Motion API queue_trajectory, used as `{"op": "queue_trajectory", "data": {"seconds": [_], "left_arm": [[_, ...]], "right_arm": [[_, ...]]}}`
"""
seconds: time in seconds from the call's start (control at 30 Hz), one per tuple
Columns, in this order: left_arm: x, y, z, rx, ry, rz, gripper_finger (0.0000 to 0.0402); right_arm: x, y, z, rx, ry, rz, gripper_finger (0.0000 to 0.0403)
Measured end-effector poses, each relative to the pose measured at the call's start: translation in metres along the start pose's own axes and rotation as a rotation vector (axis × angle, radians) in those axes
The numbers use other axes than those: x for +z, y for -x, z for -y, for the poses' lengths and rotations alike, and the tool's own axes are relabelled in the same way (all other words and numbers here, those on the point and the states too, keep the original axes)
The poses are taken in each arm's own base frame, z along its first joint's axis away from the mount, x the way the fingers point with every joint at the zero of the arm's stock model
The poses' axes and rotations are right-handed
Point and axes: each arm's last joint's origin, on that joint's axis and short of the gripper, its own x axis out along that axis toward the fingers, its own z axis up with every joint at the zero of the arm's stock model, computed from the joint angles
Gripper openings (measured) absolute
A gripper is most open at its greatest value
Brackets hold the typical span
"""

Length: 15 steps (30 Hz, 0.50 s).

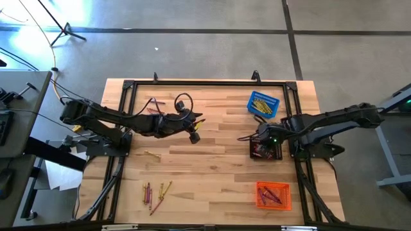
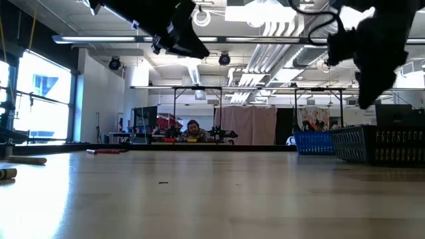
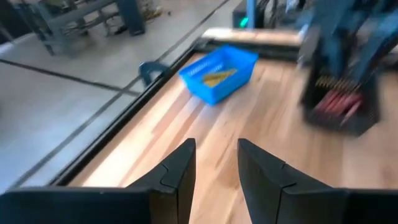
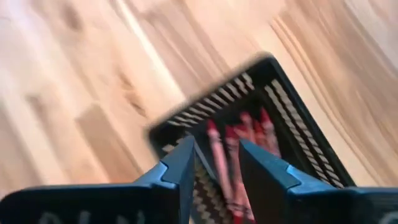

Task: Sort crayons
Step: Put the yellow crayon into the blue bin

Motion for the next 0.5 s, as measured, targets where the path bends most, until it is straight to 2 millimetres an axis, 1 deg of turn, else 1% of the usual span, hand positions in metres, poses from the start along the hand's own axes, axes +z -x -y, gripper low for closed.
{"op": "queue_trajectory", "data": {"seconds": [0.07,0.13,0.27,0.33,0.4,0.5], "left_arm": [[-0.005,0.0,-0.002,0.054,-0.062,-0.045,0.0104],[-0.011,0.001,-0.004,0.124,-0.128,-0.092,0.0104],[-0.021,0.005,-0.01,0.237,-0.227,-0.227,0.0104],[-0.024,0.008,-0.014,0.273,-0.241,-0.3,0.0104],[-0.028,0.012,-0.018,0.306,-0.24,-0.379,0.0104],[-0.033,0.019,-0.026,0.349,-0.232,-0.488,0.0104]], "right_arm": [[0.008,0.011,-0.008,0.04,0.024,0.041,0.0112],[0.02,0.024,-0.017,0.092,0.056,0.13,0.0112],[0.048,0.051,-0.037,0.165,0.121,0.427,0.0112],[0.06,0.064,-0.045,0.189,0.148,0.591,0.0112],[0.069,0.076,-0.051,0.191,0.188,0.732,0.0112],[0.077,0.089,-0.056,0.162,0.259,0.88,0.0113]]}}
